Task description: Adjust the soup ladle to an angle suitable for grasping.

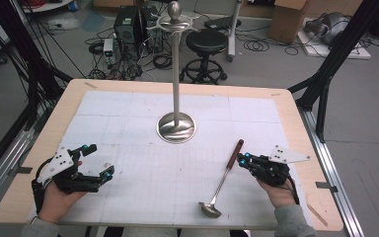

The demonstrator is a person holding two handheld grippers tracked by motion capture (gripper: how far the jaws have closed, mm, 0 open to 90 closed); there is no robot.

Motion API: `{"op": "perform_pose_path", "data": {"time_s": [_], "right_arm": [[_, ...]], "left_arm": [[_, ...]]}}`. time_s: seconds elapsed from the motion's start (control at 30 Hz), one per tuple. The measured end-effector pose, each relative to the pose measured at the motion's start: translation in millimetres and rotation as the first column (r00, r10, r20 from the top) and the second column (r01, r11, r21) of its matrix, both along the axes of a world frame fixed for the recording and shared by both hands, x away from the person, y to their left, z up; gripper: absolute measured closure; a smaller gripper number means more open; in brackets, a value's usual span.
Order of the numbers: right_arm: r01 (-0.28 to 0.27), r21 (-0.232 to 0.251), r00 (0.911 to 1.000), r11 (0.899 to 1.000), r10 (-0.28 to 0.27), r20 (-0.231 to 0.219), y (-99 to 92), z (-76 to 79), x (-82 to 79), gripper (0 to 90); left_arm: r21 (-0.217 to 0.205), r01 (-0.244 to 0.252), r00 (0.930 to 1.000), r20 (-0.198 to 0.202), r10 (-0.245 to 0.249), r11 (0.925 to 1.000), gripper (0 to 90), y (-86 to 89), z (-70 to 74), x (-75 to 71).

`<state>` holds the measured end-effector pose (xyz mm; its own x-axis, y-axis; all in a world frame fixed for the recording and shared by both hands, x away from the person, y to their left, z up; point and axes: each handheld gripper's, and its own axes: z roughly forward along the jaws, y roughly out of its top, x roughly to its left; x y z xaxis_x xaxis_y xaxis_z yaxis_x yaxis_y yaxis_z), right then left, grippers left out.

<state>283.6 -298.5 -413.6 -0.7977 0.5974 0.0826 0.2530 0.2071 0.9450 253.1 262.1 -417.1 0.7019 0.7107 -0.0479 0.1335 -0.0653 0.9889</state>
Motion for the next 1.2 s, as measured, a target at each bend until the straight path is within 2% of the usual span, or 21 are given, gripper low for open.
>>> {"op": "perform_pose_path", "data": {"time_s": [0.03, 0.07, 0.13, 0.17, 0.3, 0.57, 0.77, 0.9, 1.2], "right_arm": [[0.020, -0.033, 0.9993, 0.999, -0.021, -0.032, 0.2, -4.6, 3.1, 89.6], [0.020, -0.033, 0.9993, 0.999, -0.021, -0.032, 0.2, -4.6, 3.1, 89.6], [0.035, -0.073, 0.9976, 0.997, -0.039, -0.057, 0.7, -10.1, 8.1, 89.7], [0.042, -0.101, 0.9946, 0.994, -0.051, -0.091, 2.0, -14.8, 12.2, 89.7], [0.036, -0.139, 0.9928, 0.990, -0.051, -0.108, 2.6, -20.2, 17.0, 89.7], [-0.001, -0.190, 0.9900, 0.982, -0.025, -0.139, 5.0, -29.8, 25.2, 89.7], [0.003, -0.212, 0.9843, 0.977, -0.040, -0.172, 4.4, -34.1, 29.3, 89.7], [0.009, -0.219, 0.9832, 0.976, -0.049, -0.176, 4.5, -34.7, 31.4, 89.9], [-0.005, -0.277, 0.9790, 0.961, -0.052, -0.197, 10.7, -36.6, 36.2, 90.0]], "left_arm": [[-0.001, -0.001, 1.0000, -0.002, 0.001, 1.0000, 1.7, 0.1, 0.1, -0.2], [-0.001, -0.001, 1.0000, -0.002, 0.001, 1.0000, 1.7, 0.3, 0.1, -0.2], [0.000, -0.002, 1.0000, 0.001, 0.002, 1.0000, 1.8, 0.9, 0.2, -0.3], [-0.001, -0.004, 1.0000, 0.001, 0.004, 1.0000, 1.7, 1.4, 0.1, -0.5], [0.001, -0.003, 1.0000, -0.004, 0.003, 1.0000, 1.7, 1.4, -0.5, -0.8], [0.011, 0.000, 1.0000, -0.008, 0.000, 0.9999, 1.7, 1.9, -1.4, -2.0], [0.005, -0.001, 0.9998, -0.022, 0.001, 1.0000, 1.7, 2.5, -2.9, -2.3], [0.015, -0.004, 0.9998, -0.020, 0.005, 0.9999, 1.7, 2.2, -3.6, -3.3], [0.011, -0.019, 0.9996, -0.022, 0.020, 0.9998, 1.7, 6.1, -4.5, -6.3]]}}
